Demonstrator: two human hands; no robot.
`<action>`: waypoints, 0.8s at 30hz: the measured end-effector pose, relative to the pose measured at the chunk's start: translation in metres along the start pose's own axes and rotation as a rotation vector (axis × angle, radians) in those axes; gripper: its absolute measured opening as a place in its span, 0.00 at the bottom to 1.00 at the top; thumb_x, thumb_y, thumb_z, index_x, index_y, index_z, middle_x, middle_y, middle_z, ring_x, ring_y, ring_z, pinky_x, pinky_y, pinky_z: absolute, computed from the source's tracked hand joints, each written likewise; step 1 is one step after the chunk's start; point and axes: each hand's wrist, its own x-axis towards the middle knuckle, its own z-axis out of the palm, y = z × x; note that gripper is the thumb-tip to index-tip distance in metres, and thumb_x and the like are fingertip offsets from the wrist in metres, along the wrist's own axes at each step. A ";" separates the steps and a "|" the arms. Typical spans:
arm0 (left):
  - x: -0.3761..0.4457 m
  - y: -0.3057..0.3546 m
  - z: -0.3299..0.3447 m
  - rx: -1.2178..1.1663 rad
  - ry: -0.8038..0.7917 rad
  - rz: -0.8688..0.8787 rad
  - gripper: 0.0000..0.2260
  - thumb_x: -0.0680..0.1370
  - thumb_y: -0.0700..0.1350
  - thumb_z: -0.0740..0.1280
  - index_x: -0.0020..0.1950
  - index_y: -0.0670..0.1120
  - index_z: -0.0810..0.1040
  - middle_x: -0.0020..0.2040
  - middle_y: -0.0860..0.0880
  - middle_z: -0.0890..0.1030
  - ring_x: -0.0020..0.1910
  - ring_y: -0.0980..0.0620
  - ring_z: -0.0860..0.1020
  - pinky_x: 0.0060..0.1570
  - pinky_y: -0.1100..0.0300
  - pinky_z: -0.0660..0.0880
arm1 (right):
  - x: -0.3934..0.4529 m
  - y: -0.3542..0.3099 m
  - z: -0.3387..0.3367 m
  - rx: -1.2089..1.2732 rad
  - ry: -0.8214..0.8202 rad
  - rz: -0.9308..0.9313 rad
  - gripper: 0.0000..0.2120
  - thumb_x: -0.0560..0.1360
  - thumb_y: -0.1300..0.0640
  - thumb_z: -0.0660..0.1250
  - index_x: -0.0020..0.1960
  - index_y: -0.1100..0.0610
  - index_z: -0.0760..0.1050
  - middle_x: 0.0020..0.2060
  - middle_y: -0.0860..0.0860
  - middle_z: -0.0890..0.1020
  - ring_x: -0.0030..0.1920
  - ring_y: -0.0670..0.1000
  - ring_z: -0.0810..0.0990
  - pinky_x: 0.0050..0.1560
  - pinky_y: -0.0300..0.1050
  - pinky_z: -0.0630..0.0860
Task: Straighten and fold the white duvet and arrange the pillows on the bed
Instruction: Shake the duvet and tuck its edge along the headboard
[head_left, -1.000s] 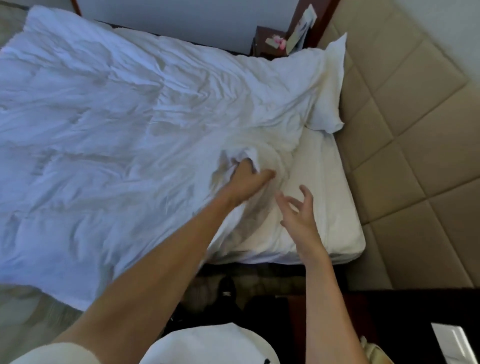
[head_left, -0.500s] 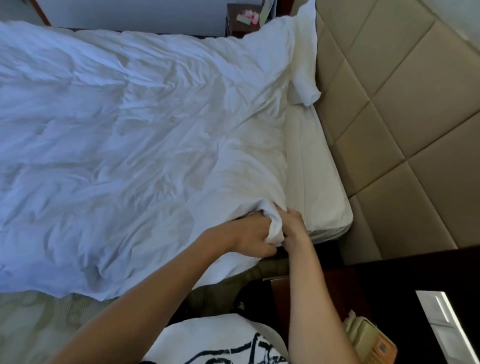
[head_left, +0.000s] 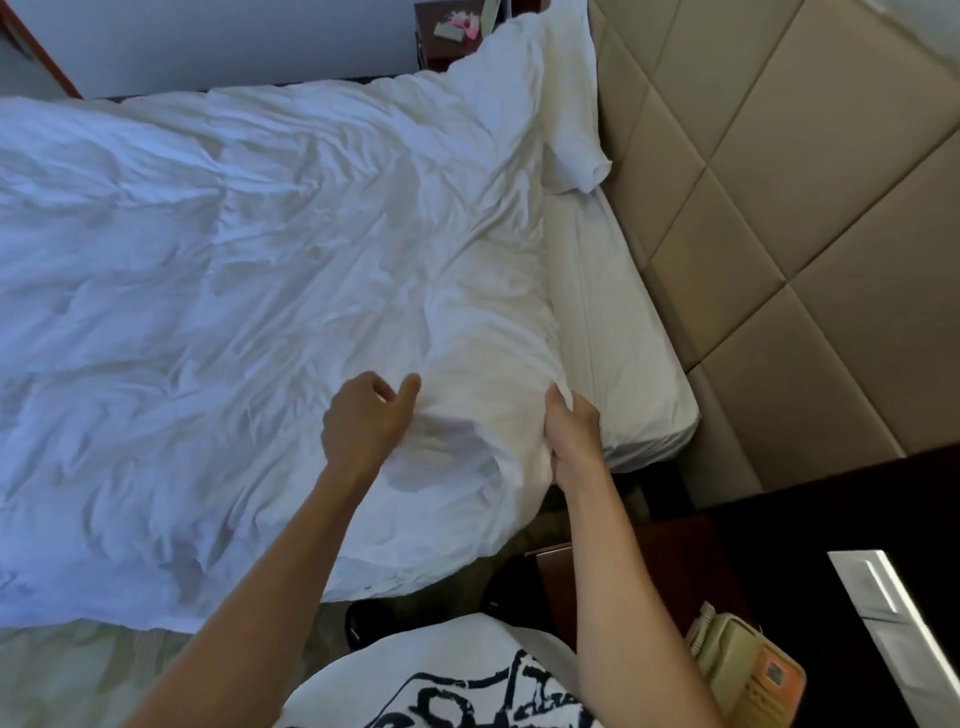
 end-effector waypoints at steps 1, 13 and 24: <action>0.007 -0.005 0.009 0.092 -0.107 -0.108 0.28 0.73 0.68 0.64 0.57 0.45 0.79 0.57 0.42 0.79 0.57 0.41 0.78 0.57 0.48 0.73 | 0.001 0.000 -0.003 -0.060 0.004 -0.061 0.11 0.80 0.51 0.60 0.46 0.51 0.80 0.47 0.51 0.83 0.51 0.54 0.81 0.59 0.57 0.78; 0.007 0.057 0.064 -0.912 -0.575 -0.259 0.19 0.74 0.53 0.75 0.60 0.46 0.78 0.55 0.43 0.83 0.51 0.46 0.82 0.48 0.52 0.80 | 0.006 -0.006 -0.042 -0.285 -0.013 -0.080 0.20 0.81 0.44 0.57 0.51 0.60 0.78 0.47 0.54 0.82 0.51 0.54 0.79 0.50 0.47 0.74; -0.084 0.189 0.087 0.114 -0.930 0.775 0.16 0.74 0.60 0.66 0.53 0.49 0.78 0.49 0.49 0.79 0.47 0.50 0.78 0.51 0.56 0.72 | 0.001 -0.030 -0.121 0.588 -0.126 0.020 0.34 0.74 0.28 0.55 0.64 0.53 0.78 0.57 0.58 0.84 0.59 0.58 0.82 0.64 0.56 0.75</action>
